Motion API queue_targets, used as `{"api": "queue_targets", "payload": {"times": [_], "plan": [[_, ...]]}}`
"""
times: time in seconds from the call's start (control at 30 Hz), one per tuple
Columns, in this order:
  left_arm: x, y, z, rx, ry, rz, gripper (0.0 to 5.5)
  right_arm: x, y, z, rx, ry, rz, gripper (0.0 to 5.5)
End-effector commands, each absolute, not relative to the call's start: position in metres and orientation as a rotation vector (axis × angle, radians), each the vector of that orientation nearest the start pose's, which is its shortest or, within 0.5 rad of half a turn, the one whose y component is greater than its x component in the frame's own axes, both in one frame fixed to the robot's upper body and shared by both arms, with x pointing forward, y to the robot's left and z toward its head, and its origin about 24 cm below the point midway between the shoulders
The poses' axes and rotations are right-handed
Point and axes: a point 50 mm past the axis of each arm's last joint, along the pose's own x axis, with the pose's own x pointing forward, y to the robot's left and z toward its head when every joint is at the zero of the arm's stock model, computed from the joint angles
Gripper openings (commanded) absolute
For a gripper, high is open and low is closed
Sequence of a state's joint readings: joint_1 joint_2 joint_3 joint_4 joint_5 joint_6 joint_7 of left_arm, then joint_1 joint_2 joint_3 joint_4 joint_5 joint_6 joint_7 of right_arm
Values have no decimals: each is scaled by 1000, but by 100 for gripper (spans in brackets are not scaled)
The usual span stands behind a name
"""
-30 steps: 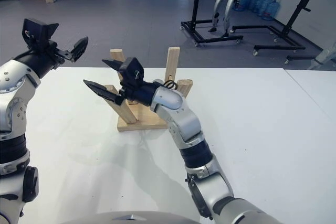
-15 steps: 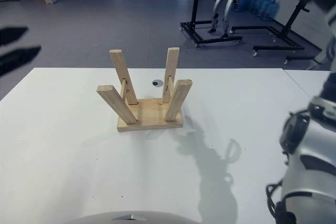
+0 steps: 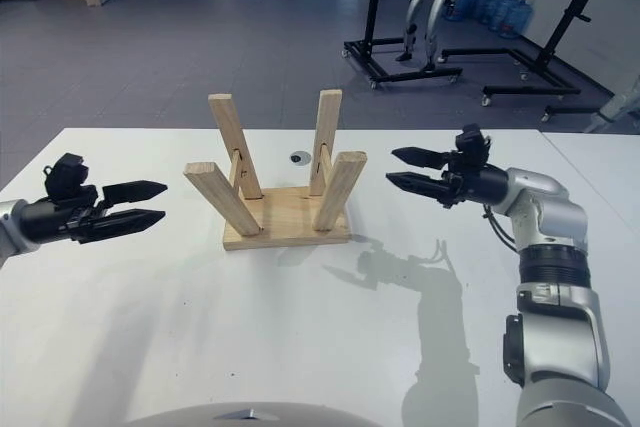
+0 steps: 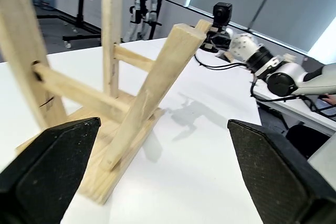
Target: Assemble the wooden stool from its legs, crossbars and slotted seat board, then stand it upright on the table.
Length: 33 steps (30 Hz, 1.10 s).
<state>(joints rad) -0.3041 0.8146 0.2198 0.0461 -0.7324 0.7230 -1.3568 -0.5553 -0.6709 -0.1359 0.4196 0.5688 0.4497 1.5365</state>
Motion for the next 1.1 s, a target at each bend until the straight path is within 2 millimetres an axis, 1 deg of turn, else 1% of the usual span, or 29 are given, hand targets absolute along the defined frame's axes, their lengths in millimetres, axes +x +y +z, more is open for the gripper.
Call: {"api": "queue_targets", "payload": {"times": [0.03,0.13,0.3,0.43,0.5,0.57,0.7,0.87,0.93,1.07,1.1], "plan": [[265,240,163,-191,235,-1260,446,296,-226,142,180,127,1396,392],[272,231,165,-191,211,-1264,446,307,-212,138,179,121,1358,392],[281,218,166,-196,181,-1281,446,322,-197,143,175,80,1340,392],[282,211,164,-195,170,-1295,446,324,-188,144,173,69,1378,392],[282,207,164,-198,159,-1299,446,323,-186,141,171,76,1391,392],[283,205,162,-195,154,-1298,420,321,-185,137,171,83,1394,365],[284,205,157,-186,161,-1283,358,322,-186,135,178,92,1382,290],[283,208,158,-197,140,-1265,283,321,-189,137,207,85,1385,204],[281,209,160,-228,147,-1268,248,320,-189,139,221,80,1394,168],[276,210,157,-299,225,-1275,190,317,-189,143,266,97,1406,155],[275,210,157,-325,245,-1274,185,316,-189,144,288,113,1407,152]]}}
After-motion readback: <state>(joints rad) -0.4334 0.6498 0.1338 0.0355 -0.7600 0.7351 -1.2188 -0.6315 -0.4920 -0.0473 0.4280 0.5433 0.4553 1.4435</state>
